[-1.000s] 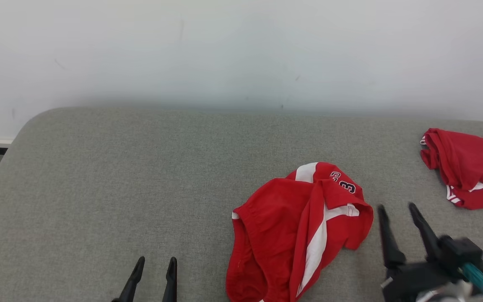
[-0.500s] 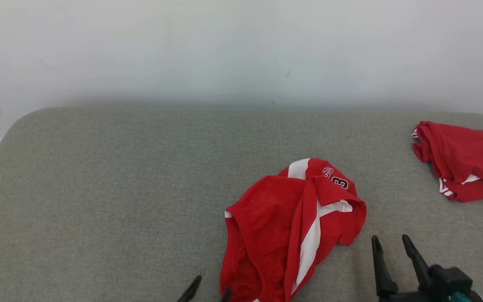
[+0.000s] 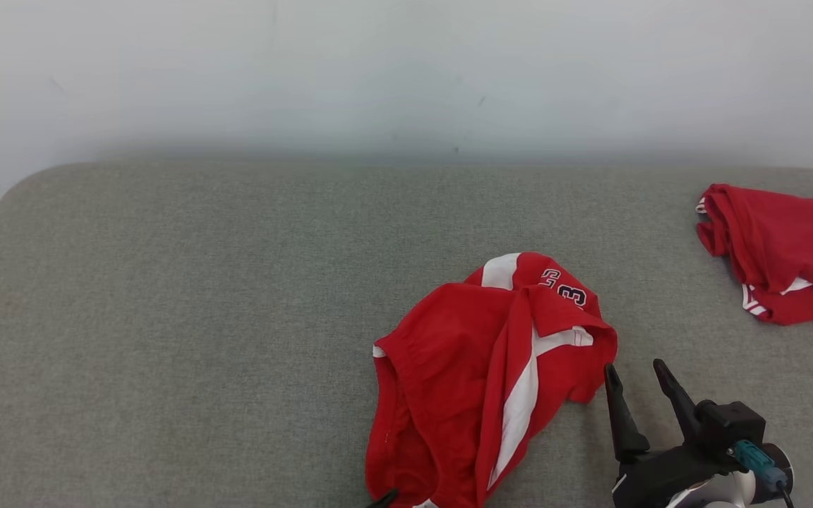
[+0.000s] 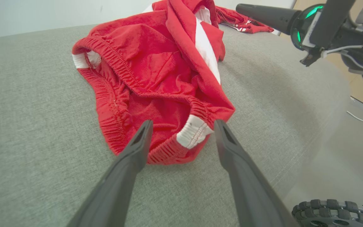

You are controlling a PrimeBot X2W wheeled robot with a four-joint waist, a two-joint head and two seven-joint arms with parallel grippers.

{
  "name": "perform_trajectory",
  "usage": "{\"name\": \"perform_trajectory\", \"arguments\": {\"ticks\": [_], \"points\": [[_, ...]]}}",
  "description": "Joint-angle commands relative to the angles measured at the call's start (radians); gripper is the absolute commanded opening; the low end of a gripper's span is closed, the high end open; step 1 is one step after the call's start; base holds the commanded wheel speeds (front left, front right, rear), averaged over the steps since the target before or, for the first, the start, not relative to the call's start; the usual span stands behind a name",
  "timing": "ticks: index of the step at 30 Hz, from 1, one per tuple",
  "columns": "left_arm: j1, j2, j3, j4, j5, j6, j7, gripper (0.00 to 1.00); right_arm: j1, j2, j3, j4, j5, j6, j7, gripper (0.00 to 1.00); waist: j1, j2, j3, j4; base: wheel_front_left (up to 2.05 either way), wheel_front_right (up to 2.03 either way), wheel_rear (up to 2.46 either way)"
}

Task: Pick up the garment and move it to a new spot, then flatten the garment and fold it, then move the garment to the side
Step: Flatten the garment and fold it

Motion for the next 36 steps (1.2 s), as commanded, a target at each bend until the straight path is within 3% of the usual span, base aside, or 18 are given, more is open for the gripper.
{"name": "perform_trajectory", "arguments": {"ticks": [1,9,10,12,13,28,36], "points": [[-0.020,0.005,-0.011,0.011,-0.008,0.002,-0.003,1.00,0.004,0.002,0.004,0.002,0.009,0.001,-0.005,1.00,-0.0001,0.0000,0.003,-0.009,0.00,0.00,0.00],[-0.103,0.019,-0.096,0.090,-0.053,0.002,-0.003,1.00,0.001,0.002,0.002,-0.002,0.007,0.001,-0.005,1.00,-0.0001,0.0000,0.015,-0.060,0.00,0.00,0.00],[-0.107,0.019,-0.103,0.103,-0.061,0.002,-0.003,0.79,0.000,0.003,0.001,-0.004,0.005,0.001,-0.005,1.00,-0.0001,0.0000,0.017,-0.065,0.00,0.00,0.00],[-0.124,0.018,-0.094,0.113,-0.080,0.002,-0.003,0.12,0.000,0.004,-0.003,-0.006,0.003,0.001,-0.005,1.00,-0.0001,0.0000,0.019,-0.071,0.00,0.00,0.00],[-0.127,0.014,-0.083,0.113,-0.093,0.002,-0.003,0.00,0.002,0.003,-0.006,-0.008,0.003,0.001,-0.005,1.00,-0.0001,0.0000,0.019,-0.072,0.00,0.00,0.00],[0.000,0.068,0.177,-0.017,-0.105,0.002,-0.003,0.00,0.035,0.016,-0.031,0.007,0.023,0.001,-0.005,1.00,-0.0001,0.0000,0.002,0.017,0.00,0.00,0.00],[0.045,0.031,0.176,0.021,-0.108,0.002,-0.003,0.00,0.035,0.007,0.024,0.041,0.049,0.001,-0.005,1.00,-0.0001,0.0000,-0.015,0.045,0.00,0.00,0.00]]}}
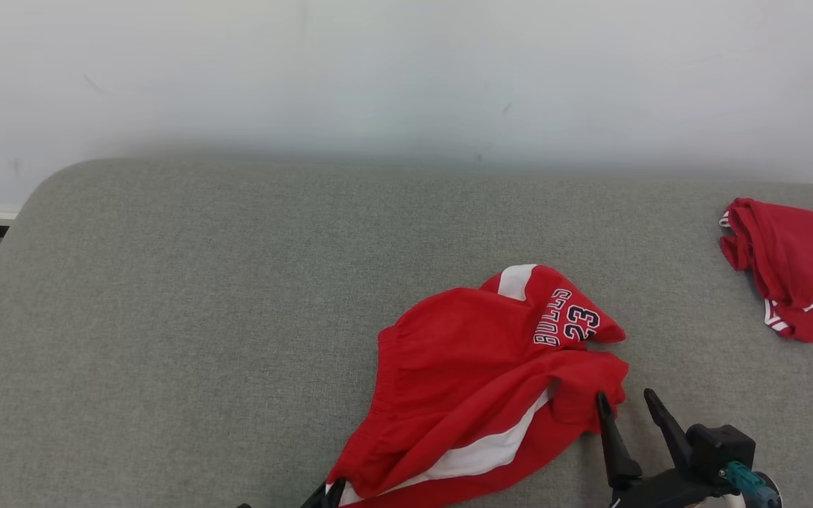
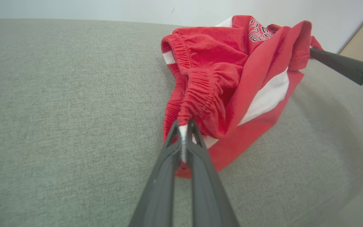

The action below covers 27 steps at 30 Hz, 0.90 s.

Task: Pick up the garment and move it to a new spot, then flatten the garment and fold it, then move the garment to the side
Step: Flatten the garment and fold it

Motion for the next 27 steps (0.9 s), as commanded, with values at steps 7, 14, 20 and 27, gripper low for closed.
{"name": "perform_trajectory", "arguments": {"ticks": [7,14,20,27], "points": [[0.026,-0.030,0.068,0.014,0.007,0.002,-0.003,0.00,0.046,-0.014,0.056,-0.024,0.087,0.001,-0.005,1.00,0.0000,-0.0001,-0.020,0.013,0.00,0.00,0.00],[0.074,-0.050,0.145,0.053,0.048,0.002,-0.003,0.00,0.074,-0.025,0.090,-0.044,0.133,0.001,-0.005,1.00,0.0000,-0.0001,-0.025,-0.001,0.00,0.00,0.00],[0.085,-0.064,0.145,0.068,0.058,0.002,-0.003,1.00,0.085,-0.021,0.103,-0.053,0.165,0.001,-0.005,1.00,0.0000,-0.0001,-0.034,0.003,0.00,0.00,0.00],[0.144,-0.088,0.219,-0.048,0.071,0.002,-0.003,1.00,0.114,-0.017,0.084,-0.085,0.168,0.001,-0.005,1.00,0.0000,-0.0001,-0.036,0.018,0.00,0.00,0.00]]}}
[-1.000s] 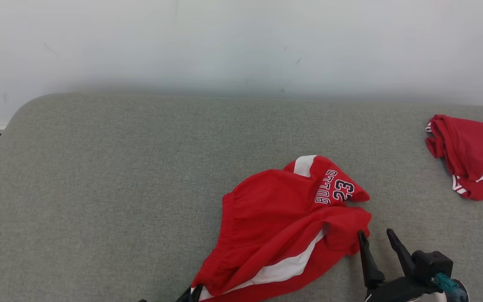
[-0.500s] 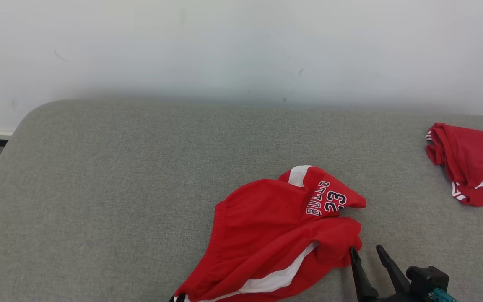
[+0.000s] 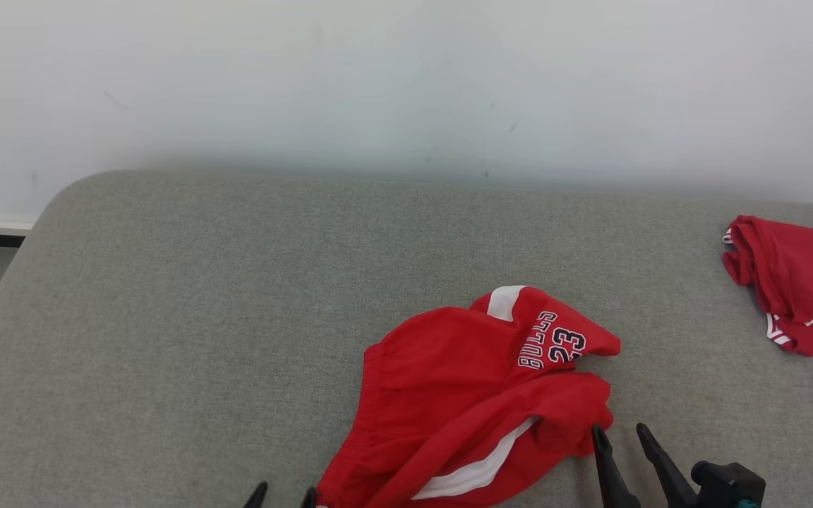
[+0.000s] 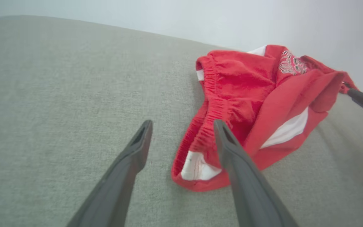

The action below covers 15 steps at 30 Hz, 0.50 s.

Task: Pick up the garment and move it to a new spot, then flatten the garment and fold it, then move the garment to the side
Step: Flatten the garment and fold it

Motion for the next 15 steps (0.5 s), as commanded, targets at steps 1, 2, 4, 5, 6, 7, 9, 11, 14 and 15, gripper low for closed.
{"name": "perform_trajectory", "arguments": {"ticks": [1,2,4,5,6,7,9,11,14,15], "points": [[0.036,-0.015,0.043,-0.058,0.021,0.002,-0.003,1.00,0.012,0.004,-0.012,-0.014,0.007,0.001,-0.005,1.00,0.0001,0.0000,0.003,0.004,0.00,0.00,0.00],[0.058,-0.022,0.063,-0.090,0.028,0.002,-0.003,1.00,0.016,0.005,-0.017,-0.020,0.009,0.001,-0.005,1.00,0.0001,0.0000,0.005,0.007,0.00,0.00,0.00],[0.090,-0.041,0.113,-0.158,0.042,0.002,-0.003,1.00,0.023,0.006,-0.029,-0.029,0.012,0.001,-0.005,1.00,0.0001,0.0000,0.009,0.016,0.00,0.00,0.00],[0.104,-0.048,0.132,-0.181,0.052,0.002,-0.003,1.00,0.023,0.006,-0.034,-0.031,0.013,0.001,-0.005,1.00,0.0001,0.0000,0.009,0.020,0.00,0.00,0.00],[0.114,-0.053,0.150,-0.197,0.066,0.002,-0.003,1.00,0.025,0.008,-0.035,-0.031,0.014,0.001,-0.005,1.00,0.0001,0.0000,0.009,0.025,0.00,0.00,0.00],[0.121,-0.058,0.160,-0.202,0.077,0.002,-0.003,1.00,0.026,0.009,-0.035,-0.027,0.017,0.001,-0.005,1.00,0.0001,0.0000,0.008,0.030,0.00,0.00,0.00],[0.121,-0.074,0.193,-0.220,0.095,0.002,-0.003,1.00,0.013,0.013,-0.024,-0.005,0.034,0.001,-0.005,1.00,0.0001,0.0000,0.005,0.039,0.00,0.00,0.00],[0.114,-0.081,0.208,-0.219,0.104,0.002,-0.003,1.00,-0.004,0.016,-0.013,0.014,0.046,0.001,-0.005,1.00,0.0001,0.0000,0.003,0.043,0.00,0.00,0.00],[0.102,-0.089,0.219,-0.215,0.113,0.002,-0.003,1.00,-0.025,0.017,0.004,0.045,0.059,0.001,-0.005,1.00,0.0001,0.0000,0.001,0.045,0.00,0.00,0.00],[0.099,-0.091,0.221,-0.214,0.115,0.002,-0.003,1.00,-0.032,0.017,0.010,0.055,0.061,0.001,-0.005,1.00,0.0001,0.0000,0.002,0.046,0.00,0.00,0.00]]}}
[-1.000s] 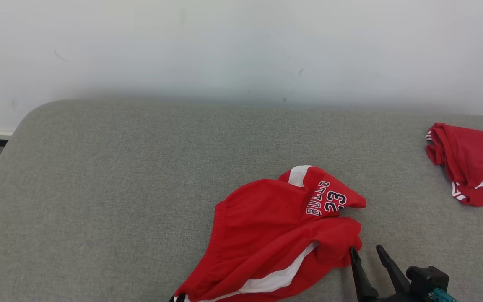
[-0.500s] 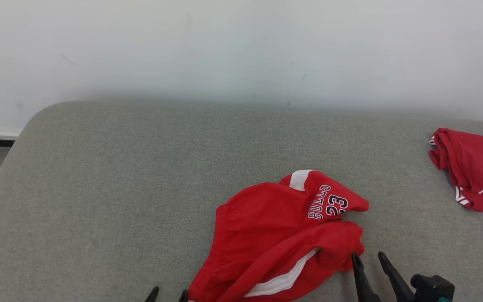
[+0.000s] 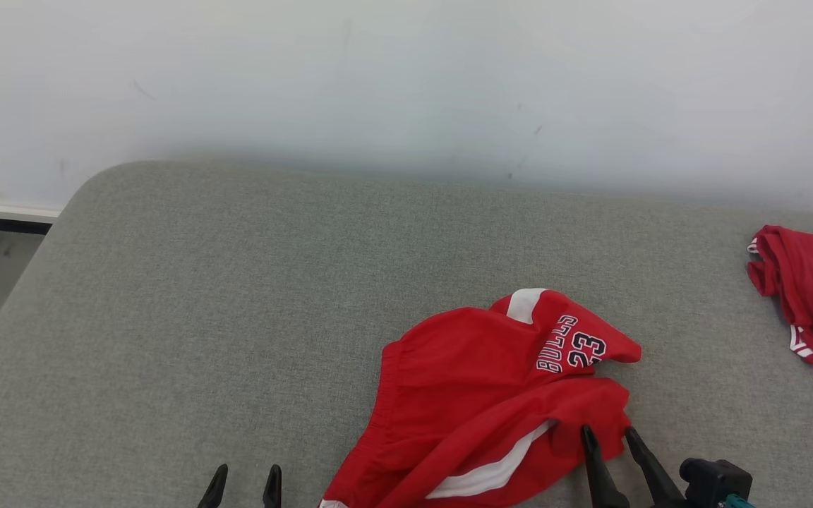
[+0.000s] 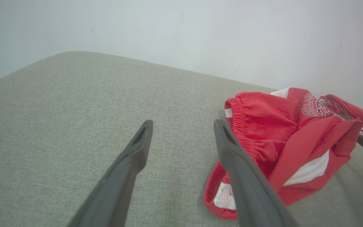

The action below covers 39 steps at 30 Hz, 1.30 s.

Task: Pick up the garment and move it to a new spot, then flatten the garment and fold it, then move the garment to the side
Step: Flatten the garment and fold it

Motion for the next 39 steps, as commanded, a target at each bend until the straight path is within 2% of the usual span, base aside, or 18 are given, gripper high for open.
{"name": "perform_trajectory", "arguments": {"ticks": [1,4,5,6,7,8,14,19,20,21,22,30,33,39], "points": [[-0.013,-0.007,0.003,0.002,0.010,0.002,-0.003,1.00,-0.014,0.002,0.012,0.022,0.013,0.001,-0.004,1.00,0.0000,0.0000,0.001,0.002,0.00,0.00,0.00],[-0.016,-0.009,0.002,0.002,0.013,0.002,-0.003,1.00,-0.030,0.004,0.025,0.055,0.028,0.001,-0.004,1.00,0.0000,0.0000,0.002,0.003,0.00,0.00,0.00],[-0.017,-0.009,0.001,0.003,0.015,0.002,-0.003,1.00,-0.039,0.006,0.031,0.072,0.038,0.001,-0.004,0.87,0.0000,0.0000,0.002,0.004,0.00,0.00,0.00],[-0.017,-0.010,0.001,0.004,0.017,0.002,-0.003,1.00,-0.047,0.007,0.037,0.084,0.050,0.001,-0.004,0.47,0.0000,0.0000,0.002,0.004,0.00,0.00,0.00],[-0.017,-0.011,0.001,0.005,0.017,0.002,-0.003,1.00,-0.056,0.006,0.041,0.093,0.057,0.001,-0.004,0.16,0.0000,0.0000,0.002,0.005,0.00,0.00,0.00],[-0.017,-0.012,0.001,0.006,0.017,0.002,-0.003,1.00,-0.061,0.003,0.044,0.100,0.063,0.001,-0.004,0.00,0.0000,0.0000,0.003,0.005,0.00,0.00,0.00],[-0.018,-0.016,0.011,0.009,0.019,0.002,-0.003,1.00,-0.083,-0.003,0.050,0.108,0.105,0.001,-0.004,0.00,0.0000,0.0000,0.012,-0.002,0.00,0.00,0.00],[-0.023,-0.018,0.010,0.013,0.020,0.002,-0.003,1.00,-0.060,-0.006,0.050,0.070,0.145,0.001,-0.004,0.00,0.0000,0.0000,0.020,-0.010,0.00,0.00,0.00],[-0.024,-0.018,0.008,0.014,0.020,0.002,-0.003,1.00,-0.054,-0.013,0.063,0.045,0.144,0.001,-0.004,0.22,0.0000,0.0000,0.021,-0.010,0.00,0.00,0.00],[-0.026,-0.019,0.007,0.014,0.020,0.002,-0.003,1.00,-0.046,-0.029,0.078,0.018,0.133,0.001,-0.004,0.86,0.0000,0.0000,0.021,-0.010,0.00,0.00,0.00],[-0.027,-0.019,0.005,0.015,0.019,0.002,-0.003,1.00,-0.032,-0.045,0.096,-0.007,0.120,0.001,-0.004,1.00,0.0000,0.0000,0.020,-0.009,0.00,0.00,0.00],[-0.021,-0.017,-0.001,0.020,0.016,0.002,-0.003,1.00,0.077,-0.074,0.125,-0.151,0.028,0.001,-0.004,1.00,0.0000,0.0000,0.008,-0.004,0.00,0.00,0.00],[-0.019,-0.016,-0.003,0.021,0.015,0.002,-0.003,1.00,0.080,-0.082,0.139,-0.154,-0.022,0.001,-0.004,1.00,0.0000,0.0000,0.005,-0.001,0.00,0.00,0.00],[-0.014,-0.017,-0.003,0.023,0.019,0.002,-0.003,1.00,0.021,-0.040,0.089,-0.112,-0.168,0.001,-0.004,1.00,0.0000,0.0000,0.004,0.005,0.00,0.00,0.00]]}}
